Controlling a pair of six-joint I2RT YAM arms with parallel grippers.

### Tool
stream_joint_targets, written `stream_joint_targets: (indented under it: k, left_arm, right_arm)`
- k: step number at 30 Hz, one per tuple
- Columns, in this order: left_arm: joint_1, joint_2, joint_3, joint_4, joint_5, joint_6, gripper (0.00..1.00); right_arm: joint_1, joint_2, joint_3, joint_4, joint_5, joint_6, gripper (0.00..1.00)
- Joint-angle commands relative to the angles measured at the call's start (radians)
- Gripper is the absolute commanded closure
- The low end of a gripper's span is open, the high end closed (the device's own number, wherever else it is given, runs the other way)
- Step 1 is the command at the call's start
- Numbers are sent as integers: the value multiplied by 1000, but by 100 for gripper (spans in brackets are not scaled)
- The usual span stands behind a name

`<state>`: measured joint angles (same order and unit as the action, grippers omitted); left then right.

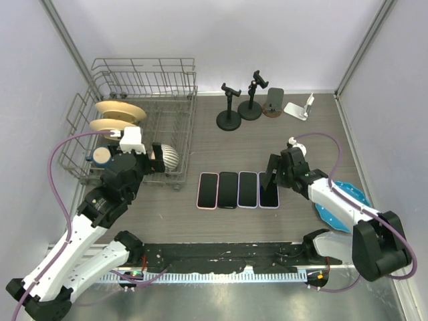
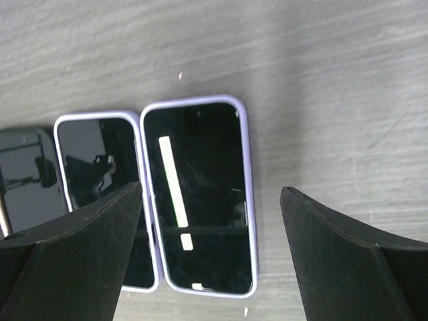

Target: Remove the phone from the phone stand

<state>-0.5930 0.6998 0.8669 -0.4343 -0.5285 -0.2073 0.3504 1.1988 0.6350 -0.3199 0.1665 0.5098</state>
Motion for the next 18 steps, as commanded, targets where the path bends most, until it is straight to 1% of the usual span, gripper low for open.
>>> stream_joint_targets:
  k: [1, 7, 8, 14, 15, 18]
  left_arm:
    - [12, -13, -3, 48, 19, -15, 0]
    - [21, -11, -3, 48, 35, -23, 0]
    - [22, -11, -5, 48, 38, -23, 0]
    - [35, -10, -3, 49, 55, -33, 0]
    - [38, -10, -5, 52, 58, -32, 0]
    - [41, -10, -5, 54, 61, -37, 0]
  right_arm:
    - [-4, -82, -52, 22, -122, 71, 10]
    - [-2, -119, -132, 24, -153, 93, 10]
    - [-4, -122, -147, 27, -203, 96, 10]
    - [-4, -133, -187, 62, -272, 105, 11]
    - [-2, -131, -187, 68, -304, 104, 11]
    - [1, -131, -182, 67, -331, 101, 12]
